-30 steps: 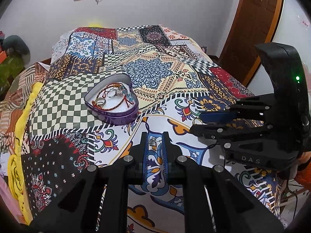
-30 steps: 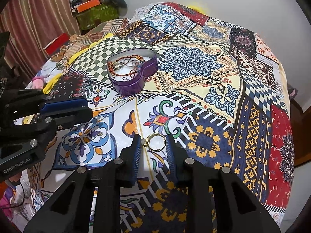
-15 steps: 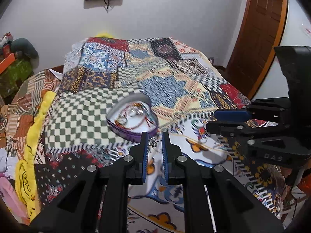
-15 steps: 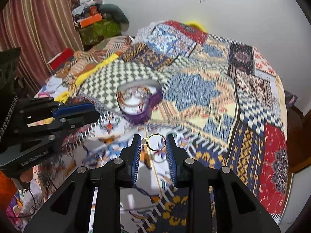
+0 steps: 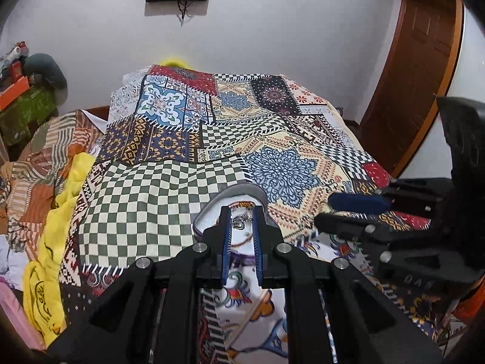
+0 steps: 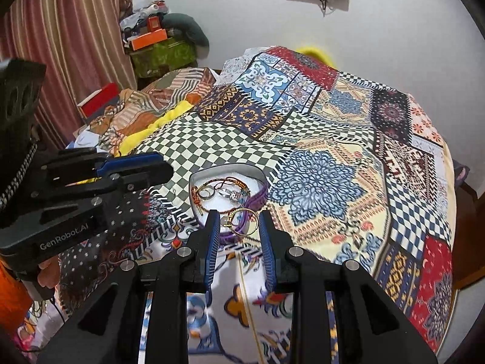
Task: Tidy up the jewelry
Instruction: 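Carry both pieces into the heart tin and open both tools to release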
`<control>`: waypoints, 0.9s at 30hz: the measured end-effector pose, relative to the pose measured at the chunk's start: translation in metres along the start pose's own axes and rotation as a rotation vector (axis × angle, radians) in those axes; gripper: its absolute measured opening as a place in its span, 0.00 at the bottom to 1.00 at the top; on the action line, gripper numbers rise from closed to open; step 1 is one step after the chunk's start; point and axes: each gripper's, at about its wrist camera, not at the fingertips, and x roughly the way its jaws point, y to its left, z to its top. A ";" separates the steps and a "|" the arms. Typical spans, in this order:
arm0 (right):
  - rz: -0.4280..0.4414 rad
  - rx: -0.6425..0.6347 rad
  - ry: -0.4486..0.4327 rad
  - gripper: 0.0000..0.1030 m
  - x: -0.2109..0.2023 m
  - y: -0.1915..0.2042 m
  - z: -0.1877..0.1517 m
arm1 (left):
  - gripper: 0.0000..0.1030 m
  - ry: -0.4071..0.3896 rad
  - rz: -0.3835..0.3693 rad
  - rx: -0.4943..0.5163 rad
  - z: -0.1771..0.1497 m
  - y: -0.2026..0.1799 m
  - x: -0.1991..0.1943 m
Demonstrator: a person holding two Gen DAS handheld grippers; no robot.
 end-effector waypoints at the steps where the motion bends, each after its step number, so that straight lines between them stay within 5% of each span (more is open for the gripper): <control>1: 0.005 -0.002 0.008 0.23 0.005 0.000 0.001 | 0.12 0.006 -0.003 -0.005 0.001 0.002 0.004; 10: 0.032 -0.059 0.068 0.23 0.036 0.007 0.009 | 0.12 0.085 -0.031 -0.016 0.000 0.015 0.046; 27: 0.058 -0.086 0.110 0.23 0.063 0.011 0.008 | 0.12 0.109 -0.035 -0.039 -0.001 0.030 0.069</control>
